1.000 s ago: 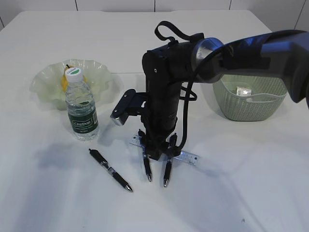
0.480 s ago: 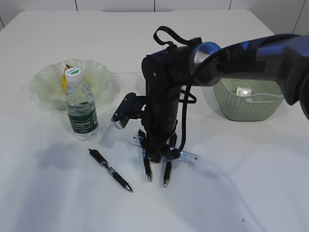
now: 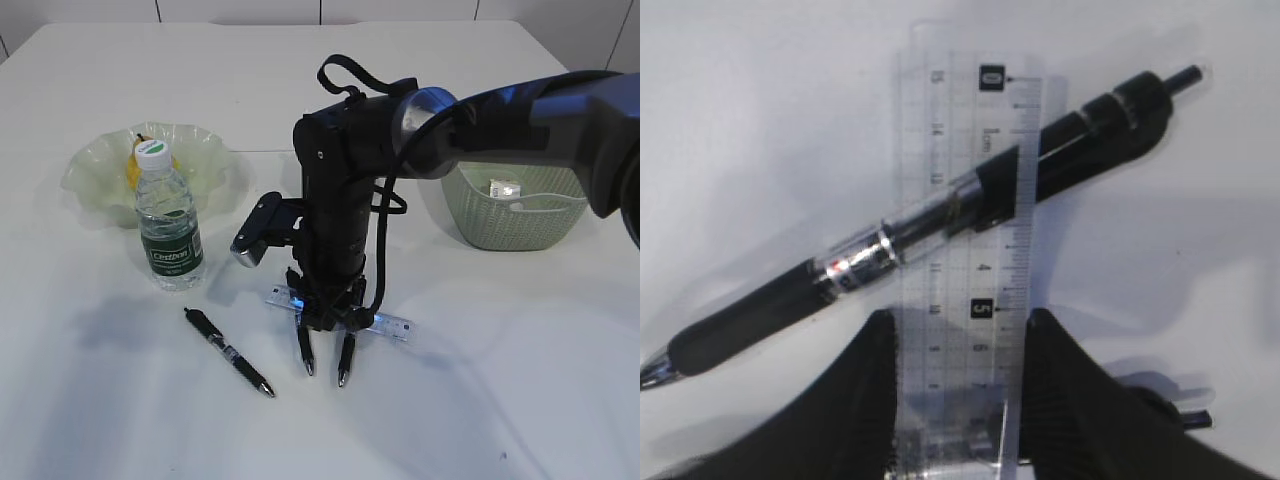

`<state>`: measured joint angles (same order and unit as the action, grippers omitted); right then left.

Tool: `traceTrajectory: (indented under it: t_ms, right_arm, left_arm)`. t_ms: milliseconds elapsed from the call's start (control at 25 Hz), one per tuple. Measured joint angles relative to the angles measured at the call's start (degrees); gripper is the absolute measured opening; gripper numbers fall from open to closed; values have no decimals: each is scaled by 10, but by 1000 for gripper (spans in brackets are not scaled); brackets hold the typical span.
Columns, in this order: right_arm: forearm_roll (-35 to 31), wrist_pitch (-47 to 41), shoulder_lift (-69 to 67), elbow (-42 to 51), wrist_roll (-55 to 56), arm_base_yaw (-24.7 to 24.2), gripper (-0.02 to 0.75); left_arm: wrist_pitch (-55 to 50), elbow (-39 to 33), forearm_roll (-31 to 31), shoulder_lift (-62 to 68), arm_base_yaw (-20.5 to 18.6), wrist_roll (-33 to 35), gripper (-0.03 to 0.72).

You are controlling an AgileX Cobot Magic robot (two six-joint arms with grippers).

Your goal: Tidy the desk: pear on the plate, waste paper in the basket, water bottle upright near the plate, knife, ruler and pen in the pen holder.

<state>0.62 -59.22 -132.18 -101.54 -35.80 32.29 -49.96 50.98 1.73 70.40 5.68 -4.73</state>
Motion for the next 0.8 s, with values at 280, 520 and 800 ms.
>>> traceTrajectory:
  t_ms: [280, 520, 800]
  right_arm:
    - [1, -2, 0, -9, 3, 0, 274]
    - [1, -16, 0, -48, 27, 0, 274]
    - [1, -32, 17, -59, 32, 0, 274]
  left_arm:
    - [0, 0, 0, 0, 0, 0, 510]
    - [0, 0, 0, 0, 0, 0, 509]
    - [0, 0, 0, 0, 0, 0, 508]
